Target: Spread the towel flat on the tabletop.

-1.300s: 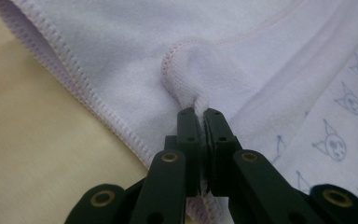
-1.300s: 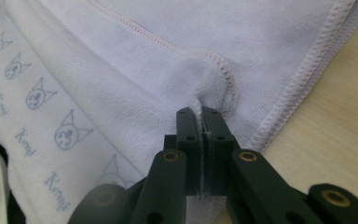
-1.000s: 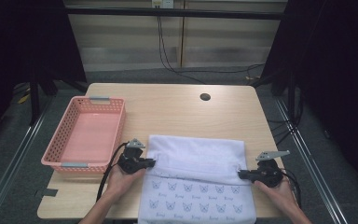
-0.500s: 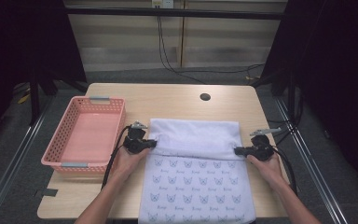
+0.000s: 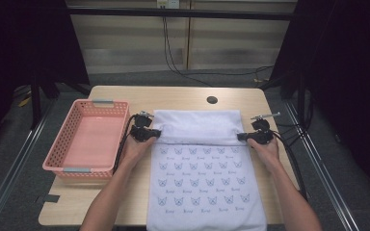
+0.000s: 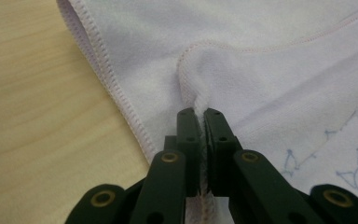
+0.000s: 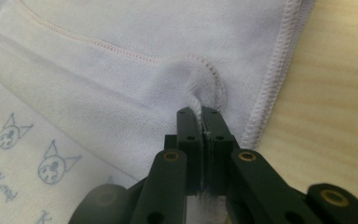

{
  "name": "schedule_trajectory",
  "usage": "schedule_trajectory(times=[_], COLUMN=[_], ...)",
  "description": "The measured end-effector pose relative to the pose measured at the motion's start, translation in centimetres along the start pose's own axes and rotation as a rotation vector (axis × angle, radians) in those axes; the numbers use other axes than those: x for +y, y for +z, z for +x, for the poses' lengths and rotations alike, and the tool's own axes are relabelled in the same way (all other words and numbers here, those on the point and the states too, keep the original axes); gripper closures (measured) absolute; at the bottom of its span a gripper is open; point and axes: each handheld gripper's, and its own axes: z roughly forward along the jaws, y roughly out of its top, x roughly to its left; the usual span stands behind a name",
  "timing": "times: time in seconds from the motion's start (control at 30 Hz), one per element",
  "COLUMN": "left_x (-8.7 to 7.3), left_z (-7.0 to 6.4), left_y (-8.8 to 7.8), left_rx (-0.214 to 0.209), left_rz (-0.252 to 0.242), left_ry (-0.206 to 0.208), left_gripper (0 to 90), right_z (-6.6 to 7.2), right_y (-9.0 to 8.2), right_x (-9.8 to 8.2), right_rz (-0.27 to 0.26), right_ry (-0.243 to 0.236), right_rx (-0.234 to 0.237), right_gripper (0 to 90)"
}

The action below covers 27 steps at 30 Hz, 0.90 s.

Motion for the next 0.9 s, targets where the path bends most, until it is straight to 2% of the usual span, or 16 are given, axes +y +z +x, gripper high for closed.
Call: schedule_trajectory(times=[0.17,0.27,0.37,0.4,0.43,0.47,0.5,0.53,0.57,0.6,0.63,0.67,0.7,0.73,0.87,0.9], left_x=[1.1,1.4,1.6,1.8,1.8,2.2,2.2,2.7,2.7,3.4,3.4,3.9,3.9,4.1,4.2,4.1], left_z=[0.8,1.0,1.4,1.1,1.1,0.4,0.4,-0.2,-0.2,-0.8,-0.8,-1.4,-1.4,-1.7,-2.4,-2.8], left_y=[1.1,1.4,1.3,0.7,0.7,-0.2,-0.2,-1.5,-1.5,-3.2,-3.2,-5.1,-5.1,-6.5,-9.8,-11.1], left_rx=[0.022,0.031,0.012,0.003,0.003,-0.005,-0.005,-0.03,-0.03,-0.056,-0.056,-0.079,-0.079,-0.087,-0.122,-0.142], left_rz=[-0.021,-0.027,-0.013,-0.024,-0.024,-0.052,-0.052,-0.097,-0.097,-0.145,-0.145,-0.205,-0.205,-0.23,-0.304,-0.326], left_ry=[0.001,-0.012,-0.022,-0.038,-0.038,-0.027,-0.027,-0.011,-0.011,0.006,0.006,0.015,0.015,0.03,0.047,0.058], left_gripper=[86.3,86.4,86.4,86.4,86.4,86.4,86.4,86.4,86.4,86.4,86.4,86.4,86.4,86.4,86.3,86.3], right_z=[-0.5,-0.1,-0.1,-0.4,-0.4,-0.6,-0.6,-0.8,-0.9,-0.9,-0.9,-0.7,-0.7,-0.6,0.2,0.8], right_y=[0.9,1.3,1.4,1.2,1.2,0.2,0.2,-1.2,-1.8,-2.8,-2.8,-4.5,-4.5,-5.1,-8.7,-10.3], right_x=[1.0,1.3,1.2,1.2,1.2,1.5,1.5,1.9,2.1,2.4,2.4,2.9,2.9,3.1,3.6,3.6], right_rz=[-0.018,-0.033,-0.049,-0.044,-0.044,-0.074,-0.074,-0.124,-0.143,-0.173,-0.173,-0.216,-0.216,-0.23,-0.306,-0.341], right_ry=[0.036,0.018,0.037,0.057,0.057,0.052,0.052,0.049,0.048,0.044,0.044,0.032,0.032,0.03,-0.026,-0.053], right_rx=[-0.033,-0.069,-0.067,-0.031,-0.031,0.004,0.004,0.035,0.044,0.05,0.05,0.059,0.059,0.066,0.099,0.111], right_gripper=[87.3,87.3,87.3,87.3,87.3,87.3,87.3,87.3,87.3,87.3,87.3,87.3,87.3,87.3,87.3,87.2])
